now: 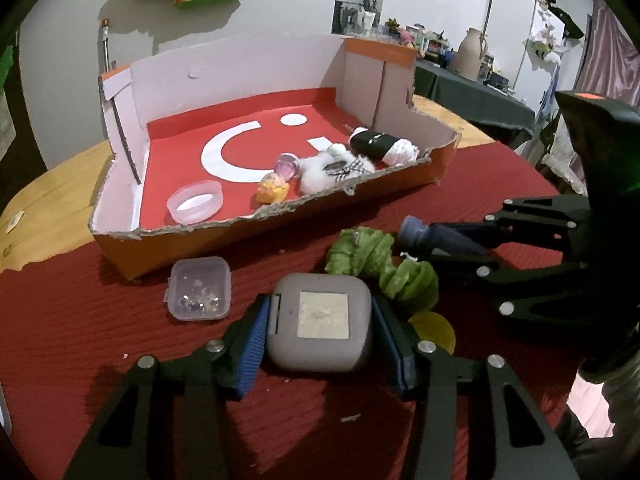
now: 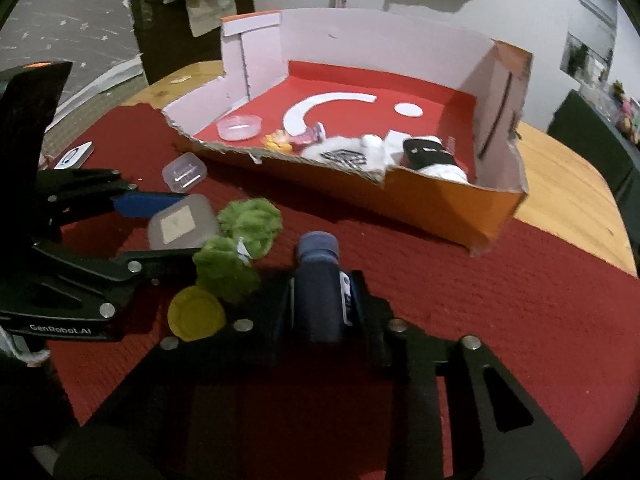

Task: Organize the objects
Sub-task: 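Grasp the navy bottle with the right tool while the left tool grasps the grey square case, then carry the bottle and grey case into the box and lower them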

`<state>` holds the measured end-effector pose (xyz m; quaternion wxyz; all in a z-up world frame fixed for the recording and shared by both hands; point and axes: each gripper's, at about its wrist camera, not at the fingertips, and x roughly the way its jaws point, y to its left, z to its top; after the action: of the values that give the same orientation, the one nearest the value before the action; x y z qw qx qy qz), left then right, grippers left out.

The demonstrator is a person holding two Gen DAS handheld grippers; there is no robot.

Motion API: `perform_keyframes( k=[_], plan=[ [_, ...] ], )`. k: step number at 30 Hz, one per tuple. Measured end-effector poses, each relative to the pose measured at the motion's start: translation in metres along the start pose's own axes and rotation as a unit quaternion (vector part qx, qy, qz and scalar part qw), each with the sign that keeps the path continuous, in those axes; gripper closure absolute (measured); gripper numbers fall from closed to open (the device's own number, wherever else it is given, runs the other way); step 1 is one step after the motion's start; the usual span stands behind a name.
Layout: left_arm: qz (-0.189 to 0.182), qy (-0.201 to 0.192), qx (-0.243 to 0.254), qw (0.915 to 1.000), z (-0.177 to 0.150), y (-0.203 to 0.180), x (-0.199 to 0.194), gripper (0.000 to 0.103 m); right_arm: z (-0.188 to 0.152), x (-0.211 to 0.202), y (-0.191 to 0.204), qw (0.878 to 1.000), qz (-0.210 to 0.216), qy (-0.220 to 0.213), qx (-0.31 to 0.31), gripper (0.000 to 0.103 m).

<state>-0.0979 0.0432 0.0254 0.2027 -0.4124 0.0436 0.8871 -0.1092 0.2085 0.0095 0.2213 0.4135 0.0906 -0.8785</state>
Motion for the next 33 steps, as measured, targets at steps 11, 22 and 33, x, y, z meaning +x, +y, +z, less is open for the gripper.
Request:
perform_keyframes(
  k=[11, 22, 33],
  plan=[
    [-0.013, -0.034, -0.012, 0.9993, 0.005, -0.003, -0.029, 0.051, 0.008, -0.035, 0.009, 0.999, 0.026, -0.039, 0.019, 0.076],
    [-0.011, -0.047, -0.011, 0.9988, 0.000, -0.005, -0.046, 0.051, 0.002, -0.044, 0.009, 0.998, 0.021, -0.044, 0.034, 0.076],
    [-0.013, -0.061, -0.015, 0.9980, 0.011, -0.001, -0.055, 0.051, 0.011, -0.054, 0.007, 0.997, 0.030, -0.057, 0.038, 0.076]
  ],
)
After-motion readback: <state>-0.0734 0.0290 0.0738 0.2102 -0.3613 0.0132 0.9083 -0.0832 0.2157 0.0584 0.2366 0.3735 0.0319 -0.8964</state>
